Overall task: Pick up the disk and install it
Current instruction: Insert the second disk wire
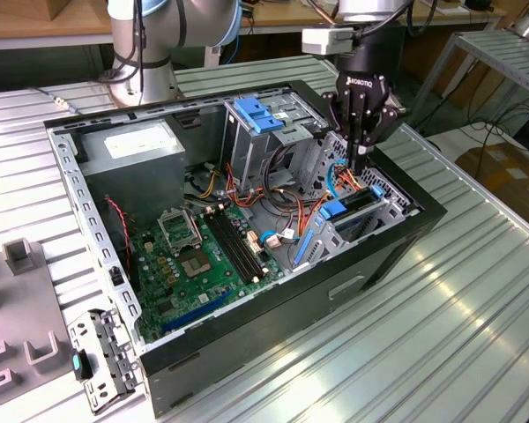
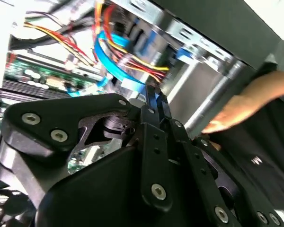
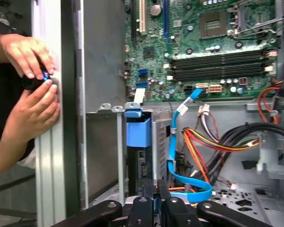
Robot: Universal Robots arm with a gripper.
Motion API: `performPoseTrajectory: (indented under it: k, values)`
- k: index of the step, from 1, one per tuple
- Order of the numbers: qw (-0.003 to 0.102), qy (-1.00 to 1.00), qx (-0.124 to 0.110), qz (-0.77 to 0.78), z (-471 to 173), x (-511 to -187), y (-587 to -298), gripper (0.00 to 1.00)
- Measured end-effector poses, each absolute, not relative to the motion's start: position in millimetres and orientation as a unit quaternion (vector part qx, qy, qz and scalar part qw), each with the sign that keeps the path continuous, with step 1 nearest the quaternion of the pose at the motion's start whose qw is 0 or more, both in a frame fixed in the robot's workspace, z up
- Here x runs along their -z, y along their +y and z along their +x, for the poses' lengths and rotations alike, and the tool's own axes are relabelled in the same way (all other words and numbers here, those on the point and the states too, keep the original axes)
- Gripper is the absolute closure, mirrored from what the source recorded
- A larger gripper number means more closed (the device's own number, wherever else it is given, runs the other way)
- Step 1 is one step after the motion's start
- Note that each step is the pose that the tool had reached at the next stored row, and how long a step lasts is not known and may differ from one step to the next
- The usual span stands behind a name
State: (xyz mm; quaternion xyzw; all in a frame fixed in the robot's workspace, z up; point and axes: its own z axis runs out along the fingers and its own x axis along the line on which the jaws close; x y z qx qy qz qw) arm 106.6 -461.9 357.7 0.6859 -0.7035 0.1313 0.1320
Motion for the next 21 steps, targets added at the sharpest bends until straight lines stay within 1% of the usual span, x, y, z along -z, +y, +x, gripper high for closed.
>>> performPoseTrajectory:
  k: [1,3,6,13,15,21]
  values:
    - [0.117,-0.706,-0.116,0.689,106,-358,-462,0.84]
    - [0.094,-0.708,-0.093,0.694,106,-358,-462,0.84]
    - [0.073,-0.710,-0.072,0.697,103,-358,-463,0.84]
    - [0.067,-0.710,-0.072,0.697,95,-364,-464,0.84]
    - [0.064,-0.710,-0.071,0.697,94,-364,-468,0.84]
    - [0.060,-0.711,-0.068,0.698,92,-364,-479,0.84]
